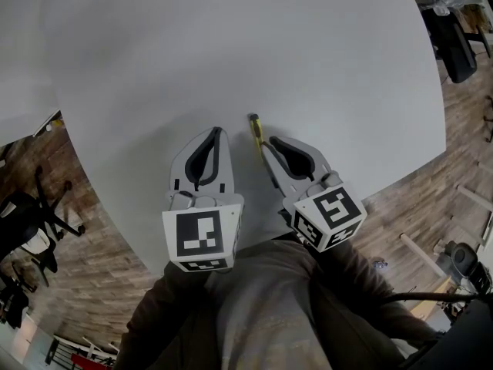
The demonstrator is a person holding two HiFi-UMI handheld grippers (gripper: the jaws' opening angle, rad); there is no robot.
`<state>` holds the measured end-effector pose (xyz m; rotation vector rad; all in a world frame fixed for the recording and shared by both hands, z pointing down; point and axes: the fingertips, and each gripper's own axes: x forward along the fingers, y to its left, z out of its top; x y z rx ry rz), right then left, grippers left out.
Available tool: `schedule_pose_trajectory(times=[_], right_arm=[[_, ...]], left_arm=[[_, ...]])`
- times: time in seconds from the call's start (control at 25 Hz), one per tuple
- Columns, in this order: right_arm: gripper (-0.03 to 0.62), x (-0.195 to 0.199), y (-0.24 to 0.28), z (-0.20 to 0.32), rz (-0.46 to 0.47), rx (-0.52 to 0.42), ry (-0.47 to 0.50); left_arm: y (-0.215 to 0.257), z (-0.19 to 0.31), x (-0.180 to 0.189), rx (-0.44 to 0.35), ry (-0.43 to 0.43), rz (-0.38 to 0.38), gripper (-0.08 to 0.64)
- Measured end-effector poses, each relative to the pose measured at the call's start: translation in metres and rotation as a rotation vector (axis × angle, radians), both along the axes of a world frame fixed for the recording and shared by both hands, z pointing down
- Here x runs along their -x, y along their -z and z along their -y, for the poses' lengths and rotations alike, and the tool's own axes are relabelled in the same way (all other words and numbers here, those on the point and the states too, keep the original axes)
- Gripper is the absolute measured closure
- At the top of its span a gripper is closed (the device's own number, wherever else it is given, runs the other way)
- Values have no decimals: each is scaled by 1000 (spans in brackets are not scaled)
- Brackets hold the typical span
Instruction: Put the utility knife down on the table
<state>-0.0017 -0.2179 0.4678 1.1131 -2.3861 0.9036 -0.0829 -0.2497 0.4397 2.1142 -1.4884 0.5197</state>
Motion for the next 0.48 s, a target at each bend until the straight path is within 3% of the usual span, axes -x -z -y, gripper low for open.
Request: schedule_pose_trajectory(times=[0.48], right_arm=[[589,-10,69,-7,17,-156,-1]], left_arm=[[53,-27,-13,-100,-7,18,558]])
